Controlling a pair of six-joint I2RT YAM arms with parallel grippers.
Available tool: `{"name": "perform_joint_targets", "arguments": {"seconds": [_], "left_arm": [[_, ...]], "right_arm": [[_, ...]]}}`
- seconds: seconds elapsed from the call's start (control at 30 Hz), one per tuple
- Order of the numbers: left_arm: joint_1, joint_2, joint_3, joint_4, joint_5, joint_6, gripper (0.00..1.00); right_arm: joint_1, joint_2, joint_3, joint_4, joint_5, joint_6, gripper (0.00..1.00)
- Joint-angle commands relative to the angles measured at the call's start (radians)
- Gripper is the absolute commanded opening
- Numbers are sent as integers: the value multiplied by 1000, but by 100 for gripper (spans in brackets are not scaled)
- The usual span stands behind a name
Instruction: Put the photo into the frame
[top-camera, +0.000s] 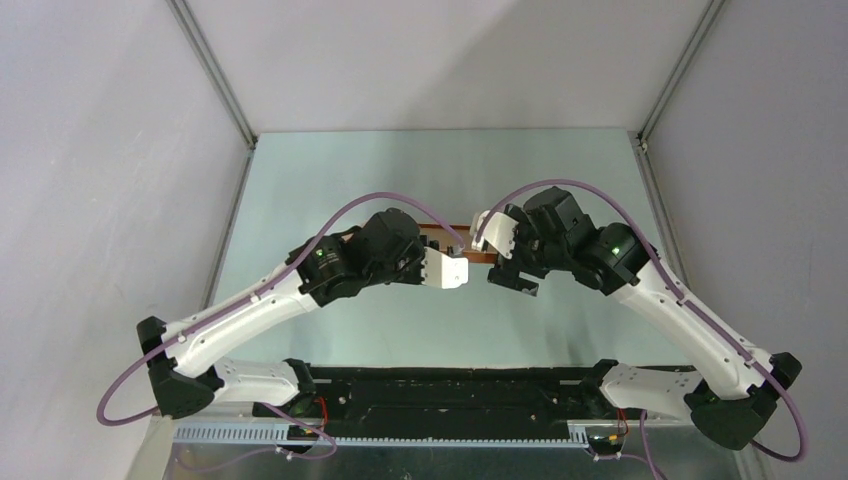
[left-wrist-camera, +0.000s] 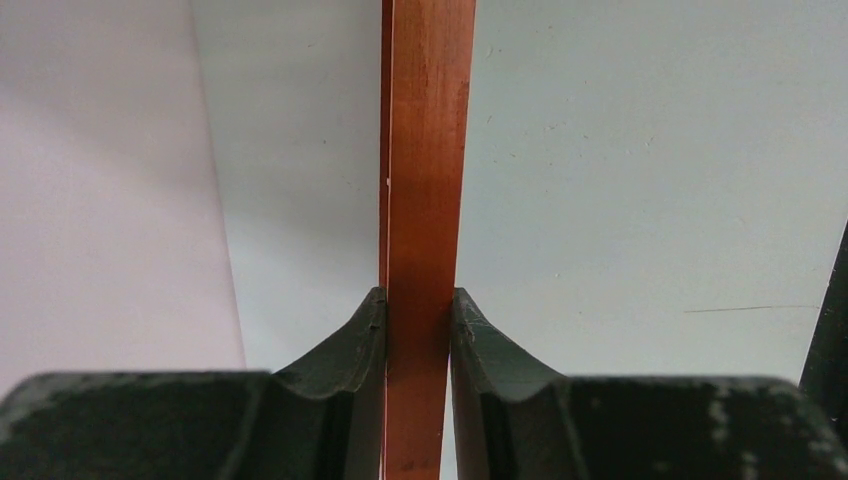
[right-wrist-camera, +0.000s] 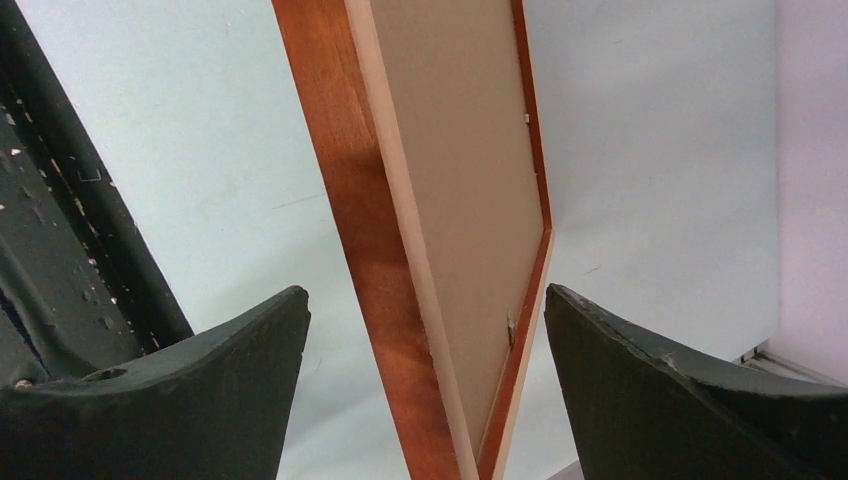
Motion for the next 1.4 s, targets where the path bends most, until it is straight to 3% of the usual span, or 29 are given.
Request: {"name": "perform_joint_targets", "arguments": {"seconds": [0.0,0.63,0.97,1.37], "left_arm": [[12,-43,60,21,44,-28,0],[32,-25,101,12,93,-46,0],[37,-16,95,9,96,-44,0],[38,11,96,9,96,-41,0]], "right_arm": [[-1,-4,-16,65,31,-13,90],[4,42,-42,115,23,-11,73],[30,50,-42,118,42,-22,58],[100,58,-41,82,141,-52,10]]}}
